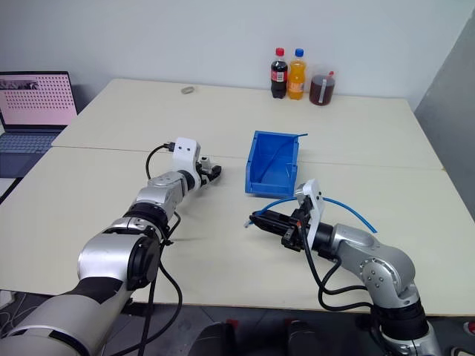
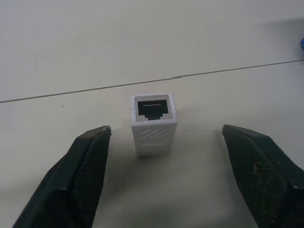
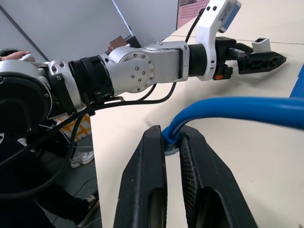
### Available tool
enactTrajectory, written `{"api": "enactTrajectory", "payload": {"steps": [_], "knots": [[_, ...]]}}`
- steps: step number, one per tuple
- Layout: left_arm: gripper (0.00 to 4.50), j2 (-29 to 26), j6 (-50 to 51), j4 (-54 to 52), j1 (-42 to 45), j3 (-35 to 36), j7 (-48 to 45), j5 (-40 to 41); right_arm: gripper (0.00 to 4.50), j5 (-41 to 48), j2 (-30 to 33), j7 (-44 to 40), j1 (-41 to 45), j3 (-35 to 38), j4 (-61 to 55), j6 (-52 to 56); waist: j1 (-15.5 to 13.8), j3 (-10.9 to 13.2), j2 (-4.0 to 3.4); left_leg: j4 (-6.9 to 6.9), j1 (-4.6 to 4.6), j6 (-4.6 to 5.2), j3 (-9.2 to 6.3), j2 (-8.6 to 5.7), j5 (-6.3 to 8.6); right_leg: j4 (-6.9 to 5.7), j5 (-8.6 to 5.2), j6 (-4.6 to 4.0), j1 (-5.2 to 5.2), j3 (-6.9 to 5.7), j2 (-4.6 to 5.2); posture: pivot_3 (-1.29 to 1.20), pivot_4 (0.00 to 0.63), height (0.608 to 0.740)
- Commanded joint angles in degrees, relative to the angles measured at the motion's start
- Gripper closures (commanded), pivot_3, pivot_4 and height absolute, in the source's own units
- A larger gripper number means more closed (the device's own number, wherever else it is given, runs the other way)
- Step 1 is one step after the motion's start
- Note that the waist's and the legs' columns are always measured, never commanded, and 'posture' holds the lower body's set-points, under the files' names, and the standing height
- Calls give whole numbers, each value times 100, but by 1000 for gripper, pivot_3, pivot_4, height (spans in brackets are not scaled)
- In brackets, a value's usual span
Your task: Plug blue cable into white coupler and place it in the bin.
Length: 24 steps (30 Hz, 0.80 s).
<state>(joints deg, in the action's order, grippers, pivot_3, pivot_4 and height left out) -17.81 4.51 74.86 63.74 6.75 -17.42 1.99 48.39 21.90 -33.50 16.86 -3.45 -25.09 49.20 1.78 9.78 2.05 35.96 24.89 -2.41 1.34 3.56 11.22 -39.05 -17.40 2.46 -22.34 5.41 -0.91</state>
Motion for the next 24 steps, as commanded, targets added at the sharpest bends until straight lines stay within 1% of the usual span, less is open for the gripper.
{"api": "enactTrajectory", "payload": {"steps": [1,2,8,9,11,12,17,19,22,24], "knots": [[1354,-3,-138,5,233,54,76,-68,4391,17,-24,38,-4,40,-298,-119,0,0,0,0,0,0,0,0,0,0,0,0,0,0,0,0,150,740],[1666,0,-140,10,237,57,84,-76,4391,18,-23,41,-11,41,-304,-119,0,0,0,0,0,0,0,0,0,0,0,0,0,0,0,0,150,740],[2762,46,-168,31,233,38,113,-163,4391,5,-7,95,-65,38,-378,-113,0,0,0,0,0,0,0,0,0,-1,0,0,0,0,0,0,150,740],[3110,50,-170,31,224,42,114,-170,4391,4,-6,107,-72,37,-389,-114,0,0,0,0,0,0,0,0,0,-1,0,0,0,-1,0,0,150,740],[3373,50,-174,31,198,39,115,-186,4391,-1,-1,124,-77,37,-397,-118,0,0,0,0,0,0,0,0,0,-1,0,0,0,0,0,0,150,740],[3657,48,-180,28,178,40,108,-190,4391,-7,2,128,-83,35,-402,-121,0,0,0,0,0,0,0,0,0,-1,0,0,0,0,0,0,150,740],[3708,-63,-235,-32,-69,57,-101,-182,4391,-69,33,146,-137,5,-459,-155,0,0,0,0,0,0,0,0,0,-2,0,0,0,0,0,0,150,740],[3708,-158,-266,-106,-222,71,-330,-141,4391,-80,55,151,-187,19,-513,-160,6,-1,0,0,-1,0,1,0,0,-3,0,0,0,1,0,0,150,740],[3708,-373,-365,-535,-590,25,-1157,-41,4391,-55,179,126,-330,131,-658,-151,24,-2,-2,0,-3,-1,2,2,0,-4,1,-1,0,1,-1,0,150,740],[3708,-528,-353,-1157,-976,-78,-1822,45,4391,-52,295,107,-431,196,-776,-161,39,-2,-2,-1,-5,-1,5,3,0,-6,1,-1,0,3,-1,0,150,740]]}}
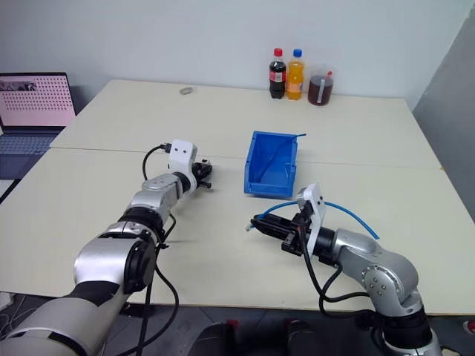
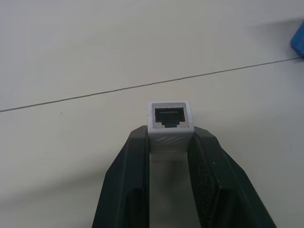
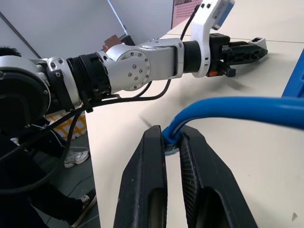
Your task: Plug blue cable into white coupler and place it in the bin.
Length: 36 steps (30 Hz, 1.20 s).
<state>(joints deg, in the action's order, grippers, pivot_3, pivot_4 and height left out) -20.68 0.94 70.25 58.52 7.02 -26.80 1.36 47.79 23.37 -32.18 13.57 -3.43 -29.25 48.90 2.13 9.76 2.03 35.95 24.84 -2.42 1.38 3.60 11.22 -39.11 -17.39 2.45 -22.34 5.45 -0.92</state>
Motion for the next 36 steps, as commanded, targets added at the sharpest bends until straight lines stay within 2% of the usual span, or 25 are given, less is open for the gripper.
{"api": "enactTrajectory", "payload": {"steps": [1,6,8,11,14,20,27,36], "knots": [[3708,-329,79,-1262,-766,-153,-1308,230,4391,9,219,-36,-156,217,-418,-136,7,0,0,0,0,0,0,0,0,-2,0,0,0,-1,0,0,150,740],[3709,-1243,1364,-4927,-2757,-462,-3366,1221,4392,-1,540,-142,-406,289,-654,-188,65,-2,-2,0,-2,-4,3,8,1,-5,0,-2,1,3,4,0,150,740],[3709,-1687,1759,-5910,-3324,-658,-4026,1496,4392,-62,659,-226,-458,245,-704,-230,88,-2,-2,-2,-2,-4,4,10,2,-5,0,-3,0,7,5,0,150,740],[3709,-2176,1832,-6667,-3750,-1144,-4709,1460,4392,-186,801,-366,-451,117,-697,-330,67,-2,-2,0,-4,-3,-5,7,2,-8,-2,-6,2,-4,9,0,150,740],[3709,-2212,1382,-6620,-3678,-1594,-4928,1140,4392,-338,849,-474,-385,-3,-640,-440,-30,-3,-7,5,-9,0,-6,2,0,-3,-3,-3,7,-5,9,0,150,740],[3709,-1642,598,-5755,-3154,-2163,-4984,736,4392,-583,823,-540,-296,-158,-597,-593,-46,-5,-4,16,-9,9,3,3,-6,0,6,15,8,6,6,0,150,740],[3709,-1307,-140,-4993,-2790,-2439,-5166,433,4392,-824,753,-534,-253,-281,-608,-739,-56,-7,-5,15,-7,9,2,0,-5,1,7,11,9,7,5,0,150,740],[3709,-1292,-330,-4834,-2748,-2655,-5334,202,4392,-1936,454,-881,536,-1302,262,-1439,-57,-17,-12,19,-10,10,1,1,-6,-1,7,15,12,6,4,0,150,740]]}}
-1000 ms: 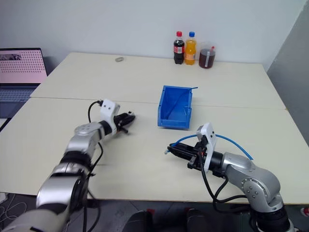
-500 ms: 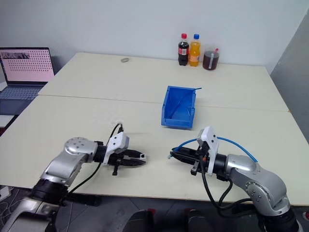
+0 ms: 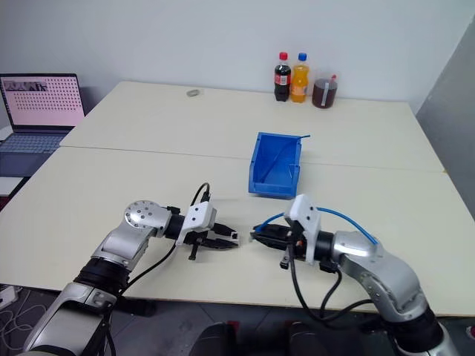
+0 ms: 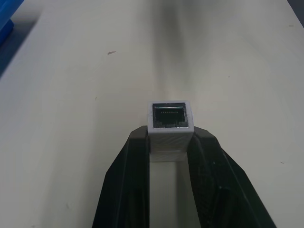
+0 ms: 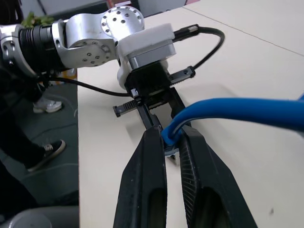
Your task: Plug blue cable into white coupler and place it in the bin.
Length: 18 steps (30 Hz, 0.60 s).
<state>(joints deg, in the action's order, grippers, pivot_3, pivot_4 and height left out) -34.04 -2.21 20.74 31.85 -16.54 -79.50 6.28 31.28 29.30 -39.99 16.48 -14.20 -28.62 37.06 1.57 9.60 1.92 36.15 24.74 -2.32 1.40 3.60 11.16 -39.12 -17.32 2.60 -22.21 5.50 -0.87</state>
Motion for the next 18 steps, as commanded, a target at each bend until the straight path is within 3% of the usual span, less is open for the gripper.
{"api": "enactTrajectory", "payload": {"steps": [1,8,18], "knots": [[3709,45,1,119,-70,-307,-67,-296,4392,-425,-197,-115,359,-341,343,-310,-7,-1,-1,0,0,0,0,0,0,1,1,-1,0,0,0,0,150,740],[3709,47,120,84,-29,-362,-99,-329,4392,-1339,-557,-185,1019,-1025,1243,-642,-13,-8,-5,2,1,0,0,-1,0,-1,2,-4,-1,-1,0,0,150,740],[3709,40,262,-44,-68,-365,-70,-347,4392,-1953,-597,-301,1063,-1237,1511,-786,-15,-17,-12,2,0,0,1,-1,0,-1,3,-6,0,-1,0,0,150,740]]}}
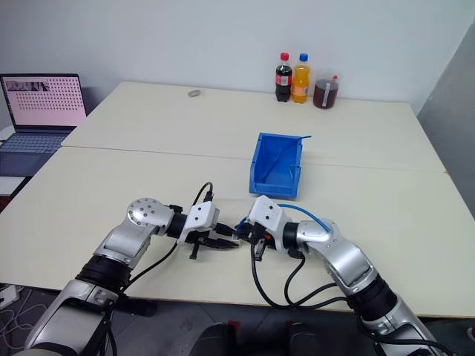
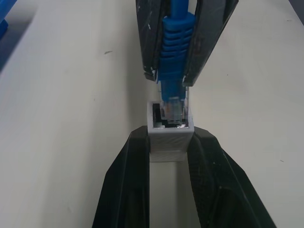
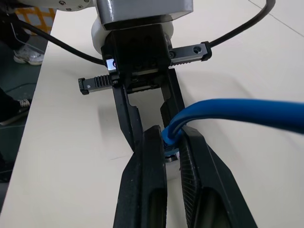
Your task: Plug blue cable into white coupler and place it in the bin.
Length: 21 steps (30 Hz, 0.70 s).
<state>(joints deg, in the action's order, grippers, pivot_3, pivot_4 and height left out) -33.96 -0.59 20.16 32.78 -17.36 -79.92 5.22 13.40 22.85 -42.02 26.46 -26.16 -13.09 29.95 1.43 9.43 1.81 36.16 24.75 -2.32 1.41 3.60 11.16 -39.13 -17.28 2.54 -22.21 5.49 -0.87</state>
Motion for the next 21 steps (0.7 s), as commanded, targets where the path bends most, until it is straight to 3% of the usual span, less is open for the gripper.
{"api": "enactTrajectory", "payload": {"steps": [1,10,21], "knots": [[3709,30,116,-2,-169,-282,-19,-242,4392,-214,62,-133,58,-58,-47,-81,0,-3,-4,0,0,0,0,0,0,0,0,0,0,0,0,0,150,740],[3709,29,175,-59,-202,-274,45,-241,4392,-490,83,-413,152,-271,8,47,0,-23,-19,0,0,0,0,-1,0,1,-1,0,0,0,0,0,150,740],[3709,71,194,-46,-187,-283,70,-280,4393,-732,-3,-1169,878,-984,538,586,8,-68,-46,-2,-4,0,2,0,0,0,-1,-2,0,1,-1,0,150,740]]}}
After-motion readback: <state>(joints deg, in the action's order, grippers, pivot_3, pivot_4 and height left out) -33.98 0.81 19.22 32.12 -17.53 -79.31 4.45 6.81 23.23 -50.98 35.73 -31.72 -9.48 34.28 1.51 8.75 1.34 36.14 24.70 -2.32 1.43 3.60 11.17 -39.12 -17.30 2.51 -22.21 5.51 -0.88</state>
